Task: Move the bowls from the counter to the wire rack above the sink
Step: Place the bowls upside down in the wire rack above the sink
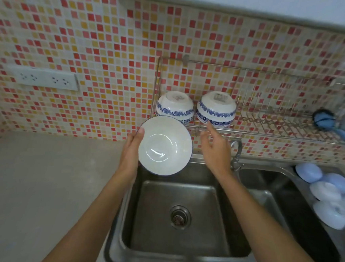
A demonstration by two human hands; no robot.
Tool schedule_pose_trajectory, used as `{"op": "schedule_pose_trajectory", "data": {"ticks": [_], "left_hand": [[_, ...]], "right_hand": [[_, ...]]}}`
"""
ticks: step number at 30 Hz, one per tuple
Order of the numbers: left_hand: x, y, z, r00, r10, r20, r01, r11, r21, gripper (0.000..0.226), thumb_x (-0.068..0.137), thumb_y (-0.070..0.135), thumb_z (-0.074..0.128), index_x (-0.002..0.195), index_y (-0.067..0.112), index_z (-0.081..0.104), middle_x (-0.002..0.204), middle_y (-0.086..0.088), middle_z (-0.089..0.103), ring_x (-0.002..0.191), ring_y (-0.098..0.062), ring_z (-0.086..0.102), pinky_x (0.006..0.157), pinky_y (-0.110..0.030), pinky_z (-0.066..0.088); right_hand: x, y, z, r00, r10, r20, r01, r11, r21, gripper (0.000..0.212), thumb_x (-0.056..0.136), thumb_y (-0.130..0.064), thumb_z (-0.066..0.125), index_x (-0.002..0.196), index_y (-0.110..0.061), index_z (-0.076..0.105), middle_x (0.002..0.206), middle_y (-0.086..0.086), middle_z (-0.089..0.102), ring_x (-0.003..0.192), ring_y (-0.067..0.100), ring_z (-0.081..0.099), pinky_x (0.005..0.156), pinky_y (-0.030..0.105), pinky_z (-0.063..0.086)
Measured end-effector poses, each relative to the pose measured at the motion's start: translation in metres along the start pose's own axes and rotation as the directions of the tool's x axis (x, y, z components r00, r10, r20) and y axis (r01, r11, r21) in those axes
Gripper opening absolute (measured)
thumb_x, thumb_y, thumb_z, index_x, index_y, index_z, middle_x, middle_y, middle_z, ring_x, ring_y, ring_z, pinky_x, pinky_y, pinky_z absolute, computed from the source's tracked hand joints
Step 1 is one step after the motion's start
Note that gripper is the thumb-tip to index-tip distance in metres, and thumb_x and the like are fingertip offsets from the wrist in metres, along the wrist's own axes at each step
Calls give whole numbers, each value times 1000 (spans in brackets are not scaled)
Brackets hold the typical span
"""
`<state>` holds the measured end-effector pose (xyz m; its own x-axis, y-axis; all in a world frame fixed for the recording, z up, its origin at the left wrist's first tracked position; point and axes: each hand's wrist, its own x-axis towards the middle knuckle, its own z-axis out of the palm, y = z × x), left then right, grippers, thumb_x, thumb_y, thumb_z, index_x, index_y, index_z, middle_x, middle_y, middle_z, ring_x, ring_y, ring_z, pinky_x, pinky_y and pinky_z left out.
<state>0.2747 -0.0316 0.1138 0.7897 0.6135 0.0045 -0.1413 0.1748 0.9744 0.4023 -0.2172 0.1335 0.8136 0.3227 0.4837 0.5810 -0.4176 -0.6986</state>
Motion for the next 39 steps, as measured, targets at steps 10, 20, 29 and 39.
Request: {"op": "schedule_pose_trajectory", "data": {"ticks": [10,20,29,39], "left_hand": [[43,70,58,982,166,-88,-149,974,171,62,76,76,36,121,35,50,124,0,57,108,-25,60,80,-43,58],[110,122,104,911,386,-147,-317,881,352,59,92,61,37,137,24,39,136,-1,48,118,-22,48,89,-37,40],[161,113,124,732,669,128,-543,459,703,60,88,56,49,137,21,43,130,-14,46,119,-25,42,96,-35,40],[164,86,110,557,698,450,-503,-148,852,63,88,63,43,130,17,54,120,-22,53,110,-35,49,91,-44,42]], "right_hand": [[58,64,5,961,-256,106,269,773,-574,51,104,-32,27,137,-1,51,140,16,53,137,27,43,118,41,14],[57,73,11,924,-381,-10,306,758,-576,50,102,-29,29,120,2,64,121,18,66,117,28,62,109,46,41],[62,89,22,883,-464,-76,340,741,-579,48,103,-31,30,122,-2,65,123,14,66,119,24,61,108,44,43],[64,94,26,847,-514,-132,359,738,-571,45,103,-29,34,120,-3,67,122,13,67,119,23,61,108,43,43]]}}
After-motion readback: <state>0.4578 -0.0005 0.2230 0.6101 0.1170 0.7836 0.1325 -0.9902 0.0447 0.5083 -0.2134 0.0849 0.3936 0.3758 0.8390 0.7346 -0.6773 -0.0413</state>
